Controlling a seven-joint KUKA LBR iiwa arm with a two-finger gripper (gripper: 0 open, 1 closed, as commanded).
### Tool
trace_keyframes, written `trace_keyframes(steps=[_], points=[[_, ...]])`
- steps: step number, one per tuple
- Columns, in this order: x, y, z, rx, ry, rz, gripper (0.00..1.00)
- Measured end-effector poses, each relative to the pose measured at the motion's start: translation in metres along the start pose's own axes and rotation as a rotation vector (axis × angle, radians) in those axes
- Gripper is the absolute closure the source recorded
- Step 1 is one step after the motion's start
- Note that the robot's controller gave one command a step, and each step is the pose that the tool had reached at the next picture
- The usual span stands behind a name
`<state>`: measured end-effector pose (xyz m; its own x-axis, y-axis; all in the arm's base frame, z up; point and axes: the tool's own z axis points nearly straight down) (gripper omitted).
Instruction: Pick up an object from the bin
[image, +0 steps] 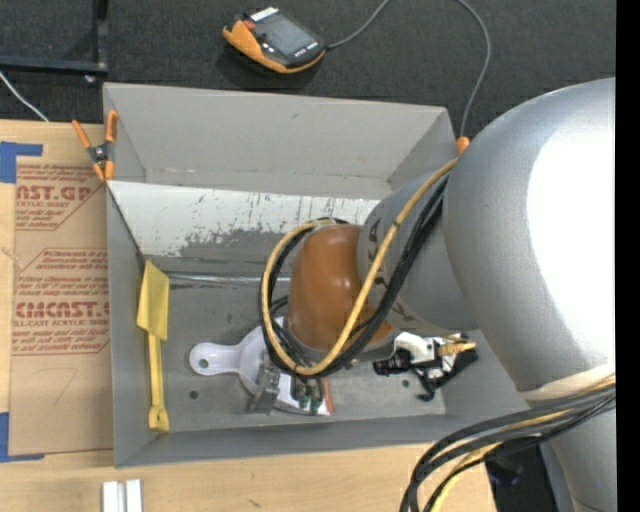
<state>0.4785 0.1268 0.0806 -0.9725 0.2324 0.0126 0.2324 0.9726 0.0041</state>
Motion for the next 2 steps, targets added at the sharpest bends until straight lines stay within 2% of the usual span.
trace_keyframes(steps=[2], points=[[0.0005,0.0003,-0.0277,0.0,0.001,0.0,1.0]])
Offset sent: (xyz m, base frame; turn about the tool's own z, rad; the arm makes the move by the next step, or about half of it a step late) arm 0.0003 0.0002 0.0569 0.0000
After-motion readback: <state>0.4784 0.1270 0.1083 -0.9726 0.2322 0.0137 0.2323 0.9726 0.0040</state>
